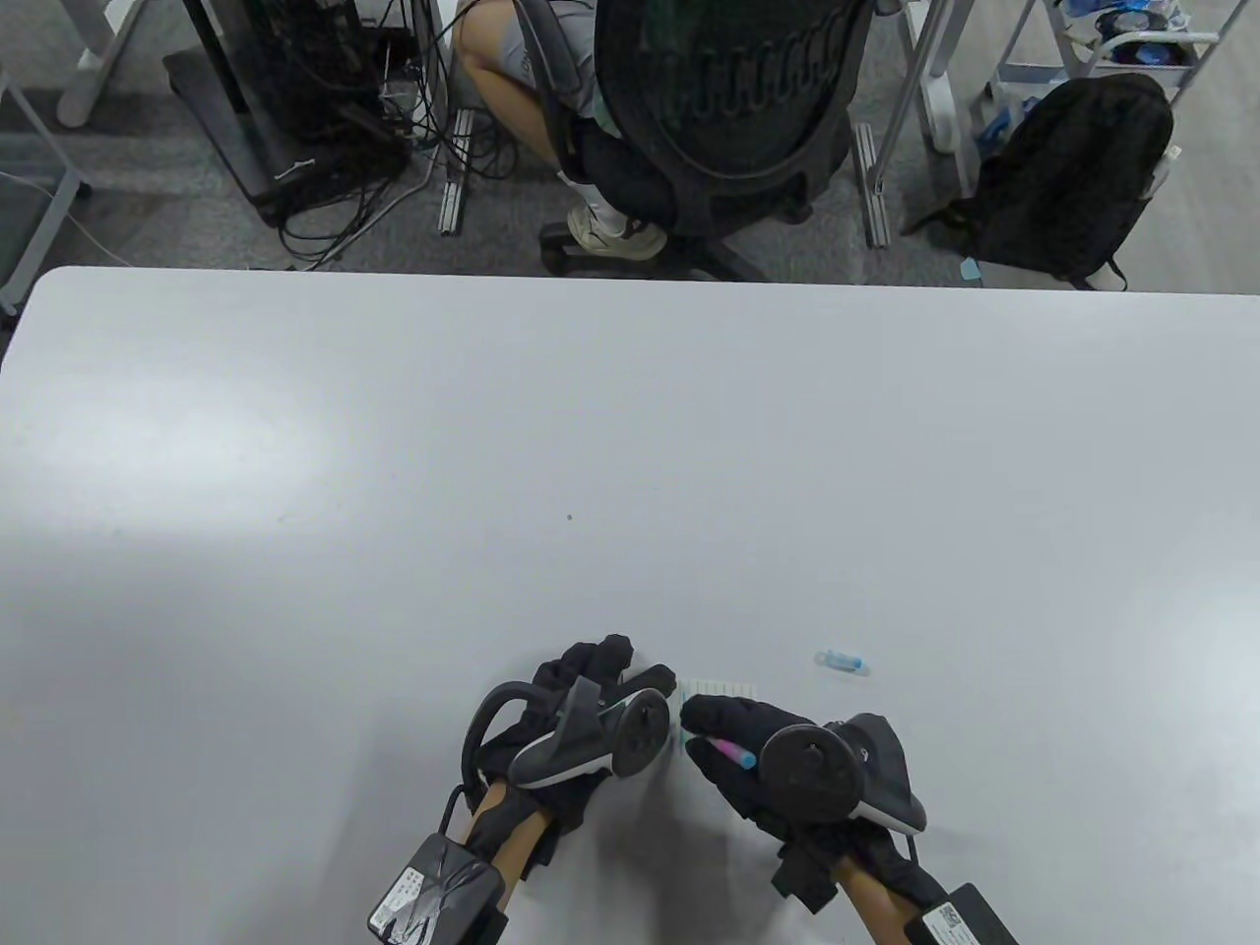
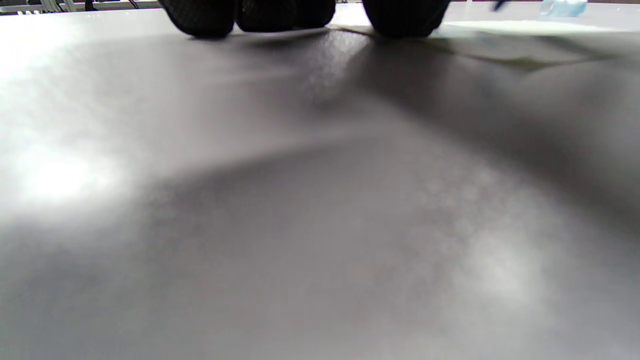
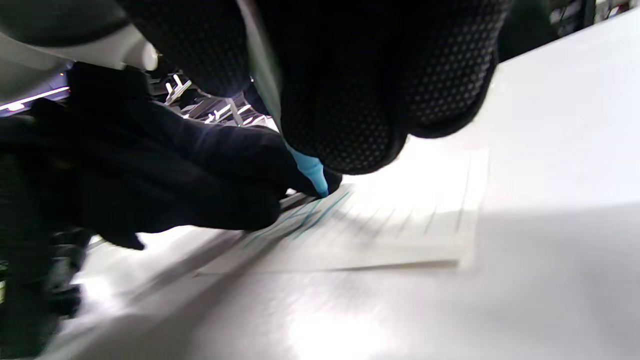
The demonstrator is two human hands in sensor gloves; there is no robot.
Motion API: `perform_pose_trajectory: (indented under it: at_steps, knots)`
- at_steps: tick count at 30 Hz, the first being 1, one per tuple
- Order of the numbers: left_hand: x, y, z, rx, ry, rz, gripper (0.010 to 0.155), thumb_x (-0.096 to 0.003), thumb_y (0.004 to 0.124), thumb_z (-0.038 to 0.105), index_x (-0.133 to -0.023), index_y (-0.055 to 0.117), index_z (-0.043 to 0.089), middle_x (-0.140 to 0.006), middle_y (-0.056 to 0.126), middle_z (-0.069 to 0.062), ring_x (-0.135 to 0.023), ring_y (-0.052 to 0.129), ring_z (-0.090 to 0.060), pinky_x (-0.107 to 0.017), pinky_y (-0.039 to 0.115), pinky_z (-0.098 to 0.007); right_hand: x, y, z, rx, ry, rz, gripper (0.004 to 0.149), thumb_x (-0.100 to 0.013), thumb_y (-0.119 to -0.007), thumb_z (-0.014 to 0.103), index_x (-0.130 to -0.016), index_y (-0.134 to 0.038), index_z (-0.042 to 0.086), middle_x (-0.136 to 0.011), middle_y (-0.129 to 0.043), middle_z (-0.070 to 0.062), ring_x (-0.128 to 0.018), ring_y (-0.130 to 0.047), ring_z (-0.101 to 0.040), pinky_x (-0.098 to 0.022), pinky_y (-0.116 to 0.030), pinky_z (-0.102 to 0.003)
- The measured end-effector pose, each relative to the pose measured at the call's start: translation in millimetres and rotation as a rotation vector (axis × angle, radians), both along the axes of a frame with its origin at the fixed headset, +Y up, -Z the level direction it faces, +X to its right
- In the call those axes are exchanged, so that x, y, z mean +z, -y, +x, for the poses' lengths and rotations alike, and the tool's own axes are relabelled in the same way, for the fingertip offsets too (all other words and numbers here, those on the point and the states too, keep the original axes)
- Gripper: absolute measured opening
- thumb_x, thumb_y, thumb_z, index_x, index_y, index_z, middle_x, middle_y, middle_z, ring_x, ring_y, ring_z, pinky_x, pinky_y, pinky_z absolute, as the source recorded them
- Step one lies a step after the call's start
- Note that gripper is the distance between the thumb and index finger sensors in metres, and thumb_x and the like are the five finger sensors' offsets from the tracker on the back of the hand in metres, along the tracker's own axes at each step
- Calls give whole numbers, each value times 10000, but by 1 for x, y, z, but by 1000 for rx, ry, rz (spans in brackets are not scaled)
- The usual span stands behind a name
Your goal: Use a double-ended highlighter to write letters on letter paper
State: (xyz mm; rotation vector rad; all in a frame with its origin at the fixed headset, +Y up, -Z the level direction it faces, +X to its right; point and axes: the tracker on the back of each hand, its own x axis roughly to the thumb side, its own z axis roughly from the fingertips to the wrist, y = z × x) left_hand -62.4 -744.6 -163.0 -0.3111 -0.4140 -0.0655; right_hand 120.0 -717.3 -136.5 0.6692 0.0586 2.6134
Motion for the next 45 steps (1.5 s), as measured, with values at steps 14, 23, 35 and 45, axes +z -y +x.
perform_pose_trajectory:
  at_steps: [14,23,35,45]
  knots:
    - [-1,0,-1,3,1,-2,513,-631,631,382,-1113,470,451,-1232,394,-83,-1094,503,-302,-810,585,-521,-2,2,-2,52,24,26,492,-543,-726,364,-941,-762,77,-763,-929,-247,-592,-999,-343,-478,-858,-509]
    - [-1,0,-1,-5,0,-1,514,-631,627,389,-1113,461,456,-1233,390,-76,-1097,500,-298,-810,585,-520,9,-2,-2,80,-8,44,489,-546,-721,367,-925,-778,63,-736,-944,-248,-564,-1010,-341,-458,-864,-510]
    - [0,0,0,-12,4,0,515,-633,622,386,-1116,453,452,-1233,385,-83,-1097,499,-303,-811,583,-522,26,-2,-3,14,-92,-45,484,-541,-721,377,-924,-783,87,-745,-948,-230,-577,-1012,-330,-476,-866,-502]
    - [1,1,3,-37,28,-9,535,-641,595,370,-1132,394,438,-1237,349,-105,-1102,469,-319,-818,567,-522,8,-7,21,85,99,75,490,-551,-710,368,-944,-752,79,-766,-921,-247,-595,-991,-348,-480,-849,-514]
